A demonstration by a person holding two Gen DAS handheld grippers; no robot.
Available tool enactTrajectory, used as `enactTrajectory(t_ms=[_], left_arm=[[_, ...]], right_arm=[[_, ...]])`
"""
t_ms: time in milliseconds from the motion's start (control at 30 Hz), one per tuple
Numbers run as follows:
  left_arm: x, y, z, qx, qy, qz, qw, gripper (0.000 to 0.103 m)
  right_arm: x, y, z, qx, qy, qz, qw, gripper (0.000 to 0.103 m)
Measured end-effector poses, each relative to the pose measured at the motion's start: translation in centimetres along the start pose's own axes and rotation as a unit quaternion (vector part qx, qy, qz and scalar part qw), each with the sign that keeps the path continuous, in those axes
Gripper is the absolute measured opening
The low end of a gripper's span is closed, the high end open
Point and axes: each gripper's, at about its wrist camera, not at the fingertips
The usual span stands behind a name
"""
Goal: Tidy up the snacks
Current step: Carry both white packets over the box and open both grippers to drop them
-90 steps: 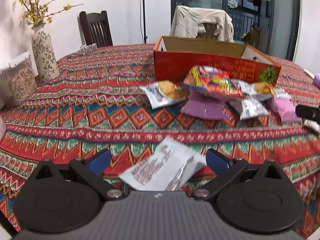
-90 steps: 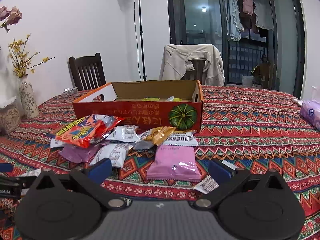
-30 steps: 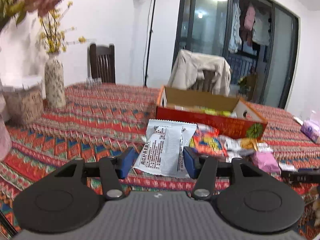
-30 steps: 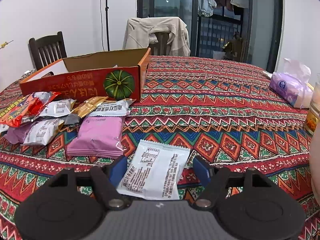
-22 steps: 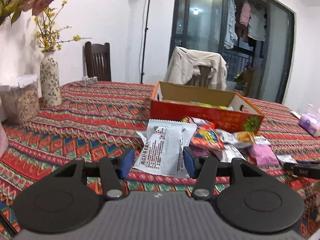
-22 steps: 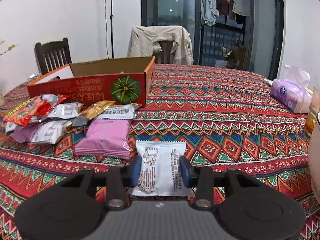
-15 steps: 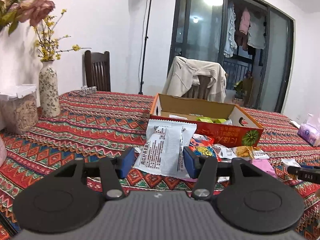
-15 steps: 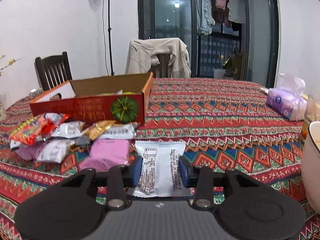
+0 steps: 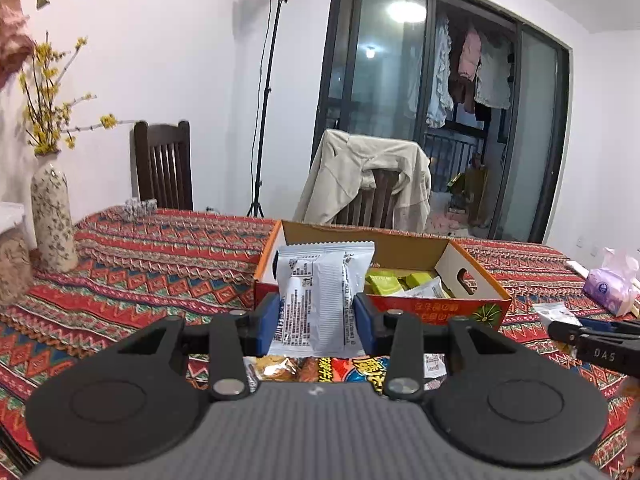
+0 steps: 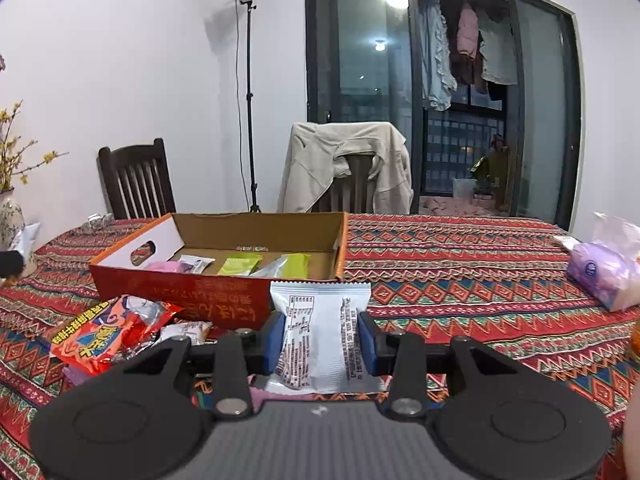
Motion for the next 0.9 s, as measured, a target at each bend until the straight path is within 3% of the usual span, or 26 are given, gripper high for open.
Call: enactTrajectory(t_ms=[433, 633, 833, 900], left_arm=[[-2.9, -6.6, 6.1, -0.025, -0.051, -0.003, 0.9984, 0.041], [-3.9, -11.5, 7.9, -0.019, -0.017, -0.008, 0.9996, 0.041], [-3.4, -14.3, 7.1, -0.022, -0.015, 0.028, 0.9992, 0.041], [-3.3, -14.7, 7.1, -0.024, -0.022, 0.037, 0.9988, 0.041]], right_arm=[[1.5, -5.2, 6.7, -0.024, 0.004, 0.012, 1.000, 0.038], [3.1, -10.0, 9.4, -0.023, -0.019, 0.026, 0.999, 0.038], [3.9, -12.9, 8.0, -0.042, -0.025, 0.007, 0.999, 0.038], [3.7, -14.0, 7.3, -0.030, -0.024, 0.004, 0.999, 0.038]])
Point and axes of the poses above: each gripper's, at about its wrist camera, not at the fingertips, and y roughly against the way its jaws point, x to its left, z to its top
